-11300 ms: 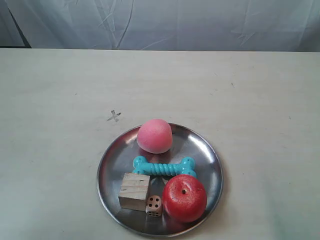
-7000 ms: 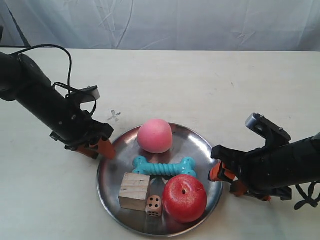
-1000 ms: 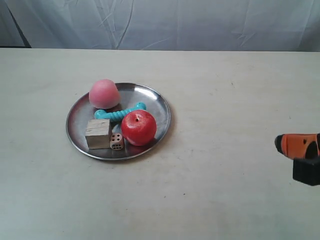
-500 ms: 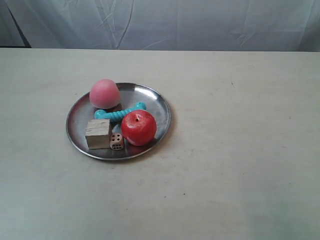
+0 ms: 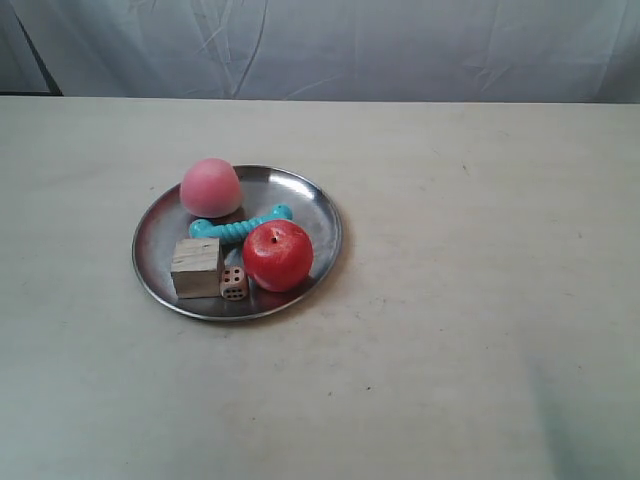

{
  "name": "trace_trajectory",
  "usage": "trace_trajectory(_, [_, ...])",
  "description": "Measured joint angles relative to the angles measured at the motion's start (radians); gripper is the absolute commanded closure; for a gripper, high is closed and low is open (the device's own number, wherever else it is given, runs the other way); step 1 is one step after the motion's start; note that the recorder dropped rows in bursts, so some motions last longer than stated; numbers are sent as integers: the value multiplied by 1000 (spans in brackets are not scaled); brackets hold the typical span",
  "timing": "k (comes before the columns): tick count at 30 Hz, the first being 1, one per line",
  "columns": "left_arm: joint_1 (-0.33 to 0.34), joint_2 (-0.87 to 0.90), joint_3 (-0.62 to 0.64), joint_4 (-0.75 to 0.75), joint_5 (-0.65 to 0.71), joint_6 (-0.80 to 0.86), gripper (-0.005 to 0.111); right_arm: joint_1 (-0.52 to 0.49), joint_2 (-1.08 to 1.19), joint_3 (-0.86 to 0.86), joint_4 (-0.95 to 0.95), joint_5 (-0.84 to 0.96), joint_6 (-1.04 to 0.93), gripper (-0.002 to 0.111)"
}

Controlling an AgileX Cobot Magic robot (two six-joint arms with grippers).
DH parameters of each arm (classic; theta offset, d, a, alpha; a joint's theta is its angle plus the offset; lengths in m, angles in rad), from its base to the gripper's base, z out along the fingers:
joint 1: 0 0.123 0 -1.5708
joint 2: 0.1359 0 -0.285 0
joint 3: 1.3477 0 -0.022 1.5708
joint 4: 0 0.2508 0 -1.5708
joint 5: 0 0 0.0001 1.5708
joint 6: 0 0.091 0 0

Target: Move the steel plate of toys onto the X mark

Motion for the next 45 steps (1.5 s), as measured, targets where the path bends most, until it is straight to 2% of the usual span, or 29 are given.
trace_trajectory(13, [0,-4,0,0,0,0,106,-1,0,22,66,17,-2,107])
trace_trajectory(19, [0,-78,32,46,-10,-19,106,-1,0,22,66,23,-2,107])
trace_trajectory(21, [0,-109,50,96,-35,-90,106,-1,0,22,66,23,-2,107])
trace_trajectory(24, [0,-165,103,212,-71,-317,106,-1,0,22,68,23,-2,107])
trace_trajectory(26, [0,-214,157,297,-75,-476,106,-1,0,22,66,25,-2,107])
trace_trajectory(29, [0,-295,253,376,-75,-623,106,-1,0,22,68,25,-2,107])
trace_trajectory(36, [0,-470,439,412,-70,-735,106,-1,0,22,70,25,-2,107])
trace_trajectory(45, [0,-493,563,438,-83,-766,106,-1,0,26,70,23,-2,107])
